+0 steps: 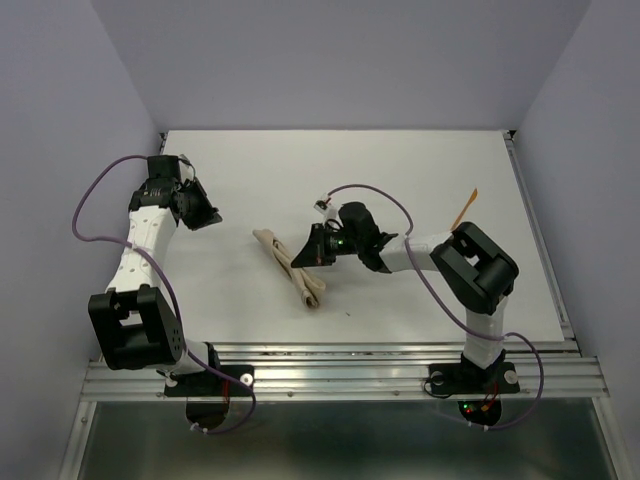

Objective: Fold the napkin into a case and place the utensils inside
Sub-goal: Turn over the smaller rectangle-folded napkin at the center of the board.

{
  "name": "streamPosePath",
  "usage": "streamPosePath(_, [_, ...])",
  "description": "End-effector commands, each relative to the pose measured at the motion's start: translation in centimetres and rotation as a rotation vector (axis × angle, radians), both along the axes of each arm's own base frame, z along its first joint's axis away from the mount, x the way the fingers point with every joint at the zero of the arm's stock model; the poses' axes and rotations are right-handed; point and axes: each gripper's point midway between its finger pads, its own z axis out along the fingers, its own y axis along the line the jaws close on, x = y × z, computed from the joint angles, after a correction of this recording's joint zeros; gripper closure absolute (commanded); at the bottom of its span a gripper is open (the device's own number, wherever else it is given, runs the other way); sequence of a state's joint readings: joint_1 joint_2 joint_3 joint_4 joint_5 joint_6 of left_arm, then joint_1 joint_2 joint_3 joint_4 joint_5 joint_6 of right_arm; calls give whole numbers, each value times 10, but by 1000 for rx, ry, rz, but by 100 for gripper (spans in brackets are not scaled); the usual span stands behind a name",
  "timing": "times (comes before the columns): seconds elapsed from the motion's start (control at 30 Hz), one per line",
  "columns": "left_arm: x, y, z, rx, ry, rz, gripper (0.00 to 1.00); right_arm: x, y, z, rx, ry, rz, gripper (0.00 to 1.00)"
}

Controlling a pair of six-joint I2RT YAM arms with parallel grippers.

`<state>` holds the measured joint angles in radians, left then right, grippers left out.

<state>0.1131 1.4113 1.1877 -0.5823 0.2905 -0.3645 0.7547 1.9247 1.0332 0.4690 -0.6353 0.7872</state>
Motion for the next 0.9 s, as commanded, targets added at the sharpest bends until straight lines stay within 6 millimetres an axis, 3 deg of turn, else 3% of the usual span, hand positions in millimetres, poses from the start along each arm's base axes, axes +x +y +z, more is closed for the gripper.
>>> streamPosePath(0.0, [4,-1,11,-10,-39,-7,100,-1,0,41,194,-26,53,99])
streamPosePath(0.1, [3,-1,12,-6,-40,-4,100,-2,-7,50,274,13,68,99])
streamPosePath(0.33, [0,0,13,0,-38,-1,100,0,-23,43,357,100,61,99])
streamPosePath(0.47, [-2,0,11,1,-30,-2,100,4,-33,29,326,123,20,99])
streamPosePath(0.6, [-2,0,11,0,-29,-4,100,9,-44,1,206,135,-61,99])
streamPosePath(0.87, [-4,-2,9,-6,-29,-9,100,12,-54,-16,118,147,-114,99])
